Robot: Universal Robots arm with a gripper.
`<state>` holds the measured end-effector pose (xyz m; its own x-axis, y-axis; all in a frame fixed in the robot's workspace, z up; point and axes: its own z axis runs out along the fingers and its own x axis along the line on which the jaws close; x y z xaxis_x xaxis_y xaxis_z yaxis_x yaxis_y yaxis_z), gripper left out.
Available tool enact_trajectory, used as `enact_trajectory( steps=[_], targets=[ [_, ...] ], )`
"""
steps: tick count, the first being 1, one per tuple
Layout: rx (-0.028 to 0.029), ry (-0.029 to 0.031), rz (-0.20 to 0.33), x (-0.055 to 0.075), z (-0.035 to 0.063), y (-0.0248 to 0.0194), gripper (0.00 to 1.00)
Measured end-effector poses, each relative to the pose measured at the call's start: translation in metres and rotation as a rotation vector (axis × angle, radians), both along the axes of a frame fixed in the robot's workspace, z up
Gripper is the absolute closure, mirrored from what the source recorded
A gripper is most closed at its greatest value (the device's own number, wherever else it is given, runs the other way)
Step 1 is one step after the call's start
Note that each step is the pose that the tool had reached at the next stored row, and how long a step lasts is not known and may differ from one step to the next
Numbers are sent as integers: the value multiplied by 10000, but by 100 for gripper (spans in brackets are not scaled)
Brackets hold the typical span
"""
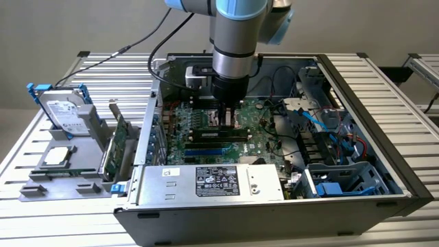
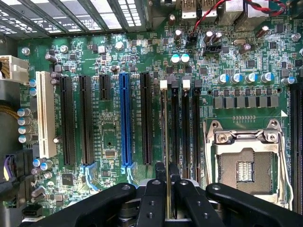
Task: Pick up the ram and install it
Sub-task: 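Insert the ram into the slot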
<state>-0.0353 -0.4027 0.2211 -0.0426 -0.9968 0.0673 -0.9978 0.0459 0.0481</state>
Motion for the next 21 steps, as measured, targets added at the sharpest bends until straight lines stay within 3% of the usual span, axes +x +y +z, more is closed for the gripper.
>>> enact_trajectory(
  steps=[14,21],
  targets=[
    [0,-1,0,-2,-17,11,86],
    [-43,-1,1,-2,-56,13,86]
  ],
)
